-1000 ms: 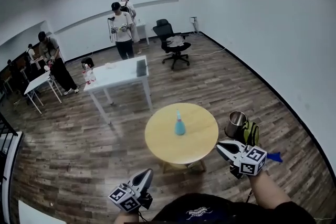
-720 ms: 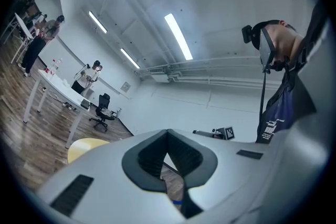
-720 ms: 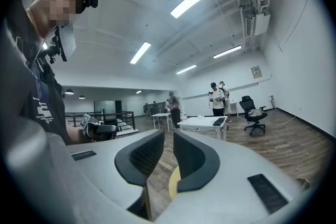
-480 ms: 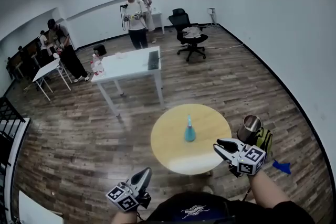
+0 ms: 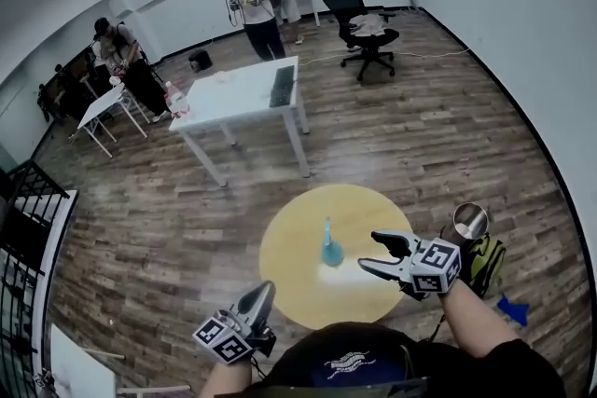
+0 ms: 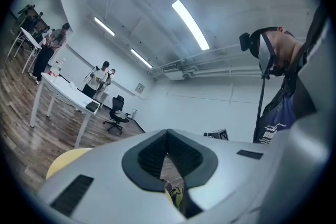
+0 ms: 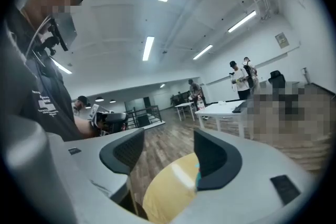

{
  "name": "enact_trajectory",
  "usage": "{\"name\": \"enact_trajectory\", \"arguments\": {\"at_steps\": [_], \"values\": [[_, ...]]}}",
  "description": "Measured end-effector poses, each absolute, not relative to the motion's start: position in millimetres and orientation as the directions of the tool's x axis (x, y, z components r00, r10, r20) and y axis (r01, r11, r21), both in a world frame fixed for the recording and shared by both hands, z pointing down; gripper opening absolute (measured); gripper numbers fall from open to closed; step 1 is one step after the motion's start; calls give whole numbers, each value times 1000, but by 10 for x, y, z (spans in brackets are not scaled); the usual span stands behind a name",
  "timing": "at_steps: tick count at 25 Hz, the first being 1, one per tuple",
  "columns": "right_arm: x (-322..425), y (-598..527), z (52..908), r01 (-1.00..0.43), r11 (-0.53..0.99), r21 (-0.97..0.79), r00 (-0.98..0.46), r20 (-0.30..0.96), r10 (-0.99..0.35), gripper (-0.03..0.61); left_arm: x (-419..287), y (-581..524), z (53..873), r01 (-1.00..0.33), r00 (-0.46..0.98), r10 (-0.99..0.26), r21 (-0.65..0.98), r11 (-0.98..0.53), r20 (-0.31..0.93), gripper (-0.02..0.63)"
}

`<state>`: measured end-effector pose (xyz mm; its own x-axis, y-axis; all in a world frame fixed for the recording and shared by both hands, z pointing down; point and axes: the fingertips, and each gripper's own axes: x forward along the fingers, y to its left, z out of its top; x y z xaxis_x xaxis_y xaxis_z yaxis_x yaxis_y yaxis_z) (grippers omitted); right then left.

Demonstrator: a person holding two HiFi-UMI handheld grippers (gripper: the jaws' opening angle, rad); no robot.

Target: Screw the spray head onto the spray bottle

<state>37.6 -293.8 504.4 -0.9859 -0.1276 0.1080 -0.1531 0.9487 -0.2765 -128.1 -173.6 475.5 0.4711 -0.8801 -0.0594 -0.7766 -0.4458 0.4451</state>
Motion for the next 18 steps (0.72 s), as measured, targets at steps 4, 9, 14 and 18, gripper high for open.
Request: {"name": "enact_trajectory", "arguments": {"at_steps": [4, 9, 14, 18], "values": [[426, -3168, 5055, -58, 934, -353, -997, 66, -37, 399, -1168, -2127, 4805, -776, 485, -874, 445, -447, -31, 6], [357, -3333, 5187, -82, 944, -320, -992, 116, -47, 399, -1264, -2481, 4857, -753, 515, -856, 457, -474, -40, 6], [74, -3315, 5207, -142, 931, -337, -985, 140, -99, 459, -1586, -2629, 4866, -707, 574, -816, 461, -537, -70, 6], [-297, -3260, 5185, -214, 899, -383, -974, 148, -169, 476, -2023, -2615, 4869, -676, 606, -790, 464, -573, -93, 6]]}}
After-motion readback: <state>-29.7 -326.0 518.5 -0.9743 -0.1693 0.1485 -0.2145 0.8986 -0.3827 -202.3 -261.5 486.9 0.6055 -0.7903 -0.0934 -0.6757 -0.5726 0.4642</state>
